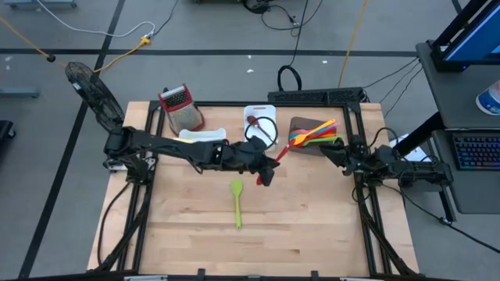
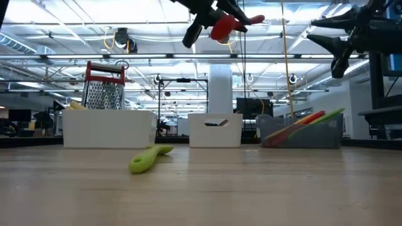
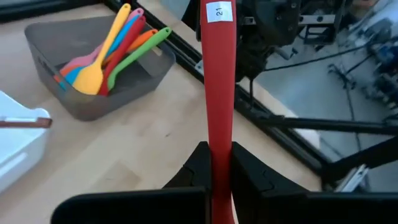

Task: Pick & Place Kitchen Items
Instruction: Put the red serving spoon into the right white bin

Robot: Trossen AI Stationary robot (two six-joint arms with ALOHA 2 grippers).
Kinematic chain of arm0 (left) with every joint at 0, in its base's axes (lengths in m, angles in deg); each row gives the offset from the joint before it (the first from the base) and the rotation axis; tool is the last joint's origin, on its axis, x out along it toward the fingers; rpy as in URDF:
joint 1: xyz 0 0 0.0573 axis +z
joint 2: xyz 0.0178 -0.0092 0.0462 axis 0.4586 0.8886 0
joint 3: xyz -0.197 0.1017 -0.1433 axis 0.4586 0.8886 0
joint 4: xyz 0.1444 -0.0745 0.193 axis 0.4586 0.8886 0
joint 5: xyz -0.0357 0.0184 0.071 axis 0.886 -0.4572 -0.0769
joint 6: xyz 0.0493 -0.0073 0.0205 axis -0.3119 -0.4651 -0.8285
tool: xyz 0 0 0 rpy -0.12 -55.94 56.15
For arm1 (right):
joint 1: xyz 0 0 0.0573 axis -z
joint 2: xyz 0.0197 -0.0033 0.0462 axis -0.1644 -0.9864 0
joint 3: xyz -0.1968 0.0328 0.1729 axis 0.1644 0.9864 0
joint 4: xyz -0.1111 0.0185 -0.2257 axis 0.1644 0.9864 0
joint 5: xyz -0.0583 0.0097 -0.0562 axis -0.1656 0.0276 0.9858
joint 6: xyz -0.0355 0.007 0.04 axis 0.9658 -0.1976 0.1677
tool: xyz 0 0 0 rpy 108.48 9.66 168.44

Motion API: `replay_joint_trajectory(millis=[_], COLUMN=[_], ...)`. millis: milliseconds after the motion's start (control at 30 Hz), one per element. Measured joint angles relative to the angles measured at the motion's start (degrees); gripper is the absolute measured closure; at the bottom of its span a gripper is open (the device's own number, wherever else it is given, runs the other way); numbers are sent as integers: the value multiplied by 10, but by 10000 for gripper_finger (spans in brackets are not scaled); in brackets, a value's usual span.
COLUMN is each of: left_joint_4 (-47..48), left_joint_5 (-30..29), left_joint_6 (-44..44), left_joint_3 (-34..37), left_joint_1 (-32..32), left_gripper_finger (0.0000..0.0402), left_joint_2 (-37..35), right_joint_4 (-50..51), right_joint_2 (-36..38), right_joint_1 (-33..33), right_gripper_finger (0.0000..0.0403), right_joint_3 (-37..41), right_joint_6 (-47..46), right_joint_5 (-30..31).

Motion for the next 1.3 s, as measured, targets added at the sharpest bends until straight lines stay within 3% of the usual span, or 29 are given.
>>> replay_joint_trajectory(millis=[267, 800, 1100, 1300], left_joint_4=[-9, -16, 39, 118], left_joint_5=[0, 0, 16, 36], left_joint_6=[43, 22, 10, 9], left_joint_3=[0, 0, 0, -23], left_joint_1=[-5, -6, -5, 5], left_gripper_finger=[383, 383, 383, 383], left_joint_2=[0, 0, 0, 1], right_joint_4=[-35, -63, -125, -161], right_joint_2=[0, 0, -11, -65], right_joint_1=[0, 0, 0, 0], right_gripper_finger=[289, 289, 289, 289], right_joint_3=[0, 0, 0, -14], right_joint_6=[0, 1, -13, 77], right_joint_5=[-2, -2, 0, -5])
